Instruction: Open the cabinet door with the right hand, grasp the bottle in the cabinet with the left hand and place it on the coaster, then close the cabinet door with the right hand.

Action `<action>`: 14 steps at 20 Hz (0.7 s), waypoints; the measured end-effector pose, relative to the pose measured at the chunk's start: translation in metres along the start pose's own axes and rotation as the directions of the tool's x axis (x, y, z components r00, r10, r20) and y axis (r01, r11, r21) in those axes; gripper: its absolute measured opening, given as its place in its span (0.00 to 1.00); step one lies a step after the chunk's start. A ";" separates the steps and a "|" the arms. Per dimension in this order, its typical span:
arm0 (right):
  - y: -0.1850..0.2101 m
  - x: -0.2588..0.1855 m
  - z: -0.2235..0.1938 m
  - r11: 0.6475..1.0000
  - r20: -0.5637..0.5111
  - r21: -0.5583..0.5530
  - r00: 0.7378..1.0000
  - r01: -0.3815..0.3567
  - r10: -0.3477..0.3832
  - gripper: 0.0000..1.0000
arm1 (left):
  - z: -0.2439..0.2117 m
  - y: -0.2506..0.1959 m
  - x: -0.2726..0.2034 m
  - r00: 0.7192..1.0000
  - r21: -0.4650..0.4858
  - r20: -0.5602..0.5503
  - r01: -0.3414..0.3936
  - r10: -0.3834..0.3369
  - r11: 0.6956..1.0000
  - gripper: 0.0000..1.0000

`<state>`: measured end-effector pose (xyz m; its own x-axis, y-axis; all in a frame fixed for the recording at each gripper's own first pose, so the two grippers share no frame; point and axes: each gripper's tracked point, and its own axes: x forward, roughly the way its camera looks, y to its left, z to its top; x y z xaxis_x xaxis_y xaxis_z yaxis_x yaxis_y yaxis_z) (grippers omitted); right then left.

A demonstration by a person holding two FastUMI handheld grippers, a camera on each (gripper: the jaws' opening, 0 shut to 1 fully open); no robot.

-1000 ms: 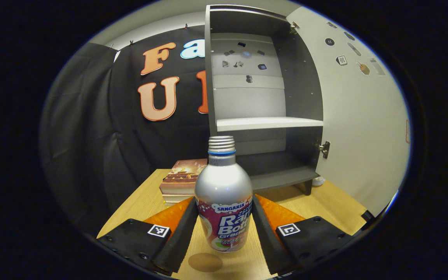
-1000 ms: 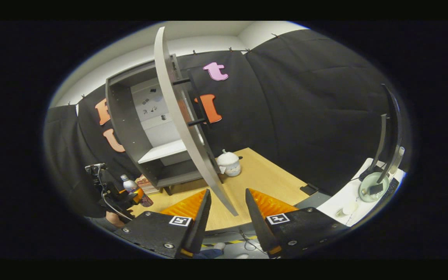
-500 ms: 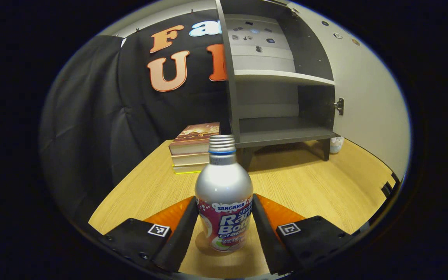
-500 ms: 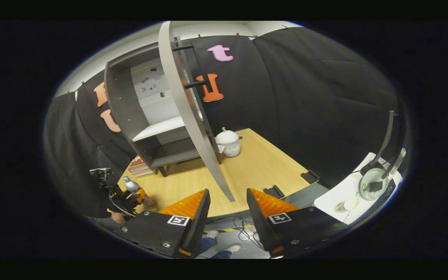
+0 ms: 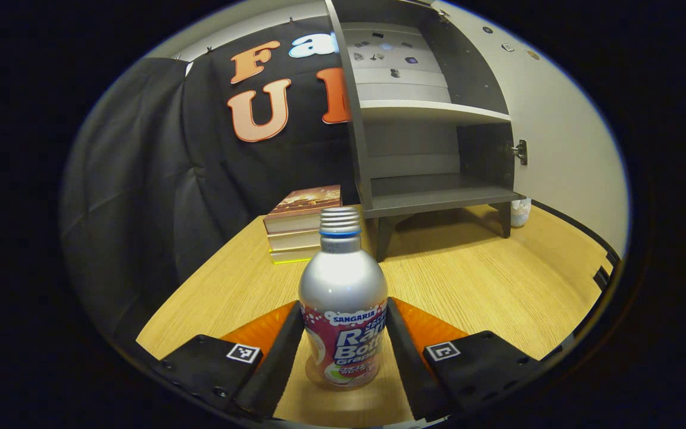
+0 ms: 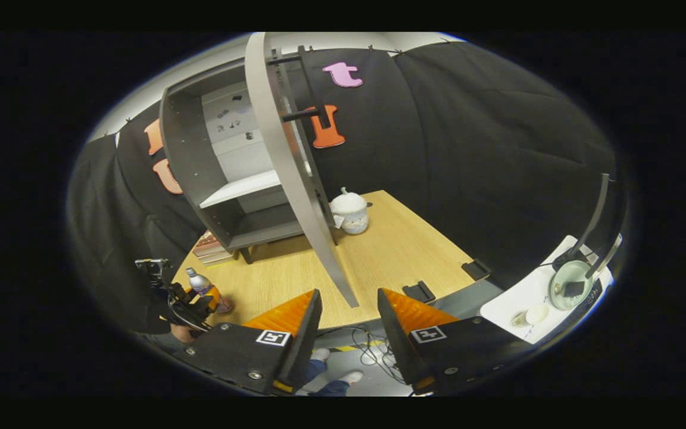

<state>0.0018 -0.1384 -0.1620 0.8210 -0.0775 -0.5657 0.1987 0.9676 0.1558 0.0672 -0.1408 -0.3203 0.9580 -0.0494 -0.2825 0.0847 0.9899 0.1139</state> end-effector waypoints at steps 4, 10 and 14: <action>0.002 0.002 -0.003 1.000 -0.011 -0.014 1.000 -0.006 0.005 0.59 | 0.000 0.003 -0.001 1.000 0.018 0.008 -0.003 0.003 1.000 0.86; 0.003 0.002 -0.004 1.000 -0.011 -0.012 1.000 -0.004 0.004 0.59 | -0.017 0.012 -0.018 1.000 0.024 -0.011 -0.013 0.013 1.000 0.88; 0.003 0.003 -0.008 1.000 -0.018 -0.003 1.000 -0.008 0.007 0.59 | -0.026 0.016 -0.018 0.999 0.017 -0.040 -0.021 0.021 1.000 0.88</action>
<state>0.0007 -0.1336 -0.1702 0.8127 -0.0659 -0.5790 0.1910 0.9688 0.1577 0.0437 -0.1206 -0.3382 0.9479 -0.0231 -0.3177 0.0696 0.9883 0.1357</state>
